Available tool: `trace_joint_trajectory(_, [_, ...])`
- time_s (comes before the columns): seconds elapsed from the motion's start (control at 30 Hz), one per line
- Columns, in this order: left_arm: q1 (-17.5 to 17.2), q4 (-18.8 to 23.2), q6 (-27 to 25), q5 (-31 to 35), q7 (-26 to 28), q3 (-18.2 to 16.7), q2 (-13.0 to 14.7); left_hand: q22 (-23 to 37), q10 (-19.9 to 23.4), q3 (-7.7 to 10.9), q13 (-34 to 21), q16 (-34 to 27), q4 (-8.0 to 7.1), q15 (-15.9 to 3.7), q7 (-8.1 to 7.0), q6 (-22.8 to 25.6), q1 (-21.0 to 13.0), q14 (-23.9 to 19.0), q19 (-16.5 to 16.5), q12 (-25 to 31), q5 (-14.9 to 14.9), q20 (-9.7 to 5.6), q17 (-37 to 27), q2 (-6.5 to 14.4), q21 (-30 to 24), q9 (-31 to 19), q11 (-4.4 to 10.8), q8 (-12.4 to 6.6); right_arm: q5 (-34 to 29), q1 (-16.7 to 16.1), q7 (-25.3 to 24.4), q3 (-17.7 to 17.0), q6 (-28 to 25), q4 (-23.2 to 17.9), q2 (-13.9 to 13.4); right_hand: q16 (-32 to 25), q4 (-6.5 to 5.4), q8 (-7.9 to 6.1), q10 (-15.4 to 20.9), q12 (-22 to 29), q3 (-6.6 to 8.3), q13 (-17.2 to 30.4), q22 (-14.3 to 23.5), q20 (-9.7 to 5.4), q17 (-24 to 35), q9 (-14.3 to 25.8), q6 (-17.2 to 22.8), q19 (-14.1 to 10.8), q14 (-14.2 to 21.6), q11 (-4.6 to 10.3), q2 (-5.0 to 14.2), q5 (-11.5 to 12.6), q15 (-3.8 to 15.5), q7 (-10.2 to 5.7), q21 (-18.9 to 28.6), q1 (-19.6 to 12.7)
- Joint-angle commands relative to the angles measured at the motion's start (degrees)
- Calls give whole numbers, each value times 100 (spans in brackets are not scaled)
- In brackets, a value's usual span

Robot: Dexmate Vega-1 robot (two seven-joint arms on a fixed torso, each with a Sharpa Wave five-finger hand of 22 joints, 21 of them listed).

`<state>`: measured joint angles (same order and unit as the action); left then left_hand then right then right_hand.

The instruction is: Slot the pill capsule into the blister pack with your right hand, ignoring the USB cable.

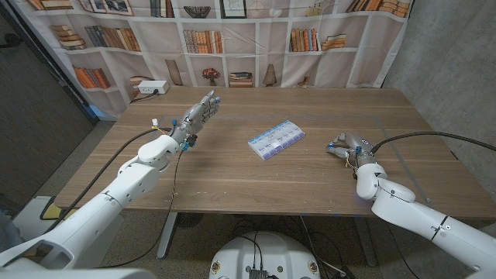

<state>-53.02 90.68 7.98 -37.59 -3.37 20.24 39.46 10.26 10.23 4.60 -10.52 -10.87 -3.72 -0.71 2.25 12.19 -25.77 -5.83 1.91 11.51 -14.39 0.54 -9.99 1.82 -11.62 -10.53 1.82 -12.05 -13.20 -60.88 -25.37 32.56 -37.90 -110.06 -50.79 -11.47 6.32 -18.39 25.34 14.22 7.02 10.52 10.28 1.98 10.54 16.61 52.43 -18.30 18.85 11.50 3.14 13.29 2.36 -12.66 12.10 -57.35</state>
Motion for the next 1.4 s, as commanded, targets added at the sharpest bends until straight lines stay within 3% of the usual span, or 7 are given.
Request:
trace_joint_trajectory(0.03, [7,-2,-7,2,4,16,-11,13,33,-27,-29,21,-3,21,12,53,-48,18,-6,12,9,9,-33,13,18,-22,32,27,-32,-1,0,18,-27,0,-11,-9,18,-118,138,48,-39,32,17,35,10,70,180,-53,54,-2,86,-31,603,-14,-18,-16])
trace_joint_trajectory(0.13, [-9,14,-3,0,14,6,-3,13,19,-31,-29,21,-3,17,10,57,-50,19,-7,6,11,9,-33,16,18,-22,2,29,-65,-2,-19,26,-41,-17,-15,-8,41,-248,216,52,-39,30,19,34,12,134,423,-66,98,5,134,-42,615,-10,-23,-84])
trace_joint_trajectory(0.17, [-16,21,-1,-1,20,1,0,13,24,-33,-29,20,-3,18,13,56,-51,18,-5,7,12,7,-33,16,17,-22,29,30,-92,1,-26,39,-51,-24,-20,-8,52,-289,300,73,-40,27,20,39,11,133,533,-72,117,-60,149,-50,612,-5,-24,-112])
trace_joint_trajectory(0.33, [-53,64,14,3,51,-25,20,13,27,-37,-29,20,-4,17,17,58,-52,17,-9,7,14,11,-33,18,18,-22,9,31,-132,-19,-58,32,-52,-67,-32,-14,82,-375,311,39,-48,12,23,25,9,98,813,-84,191,35,167,-67,582,21,-26,-184])
trace_joint_trajectory(1.13, [-9,56,70,56,17,-20,26,13,26,-58,-30,20,-7,18,20,68,-61,23,-20,0,23,11,-33,29,17,-23,-16,38,-308,-132,-187,-51,184,-338,-40,19,72,-328,266,-35,-80,2,29,36,22,39,809,-71,146,43,202,-90,551,-1,-35,-209])
trace_joint_trajectory(1.4, [69,-39,121,61,-48,-18,3,13,29,-67,-30,21,-8,22,27,59,-63,25,-33,0,27,-3,-33,31,21,-23,1,45,-443,-153,-326,-21,413,-477,112,28,65,-321,260,-47,-89,1,30,40,26,29,810,-52,124,46,210,-94,555,-4,-42,-206])
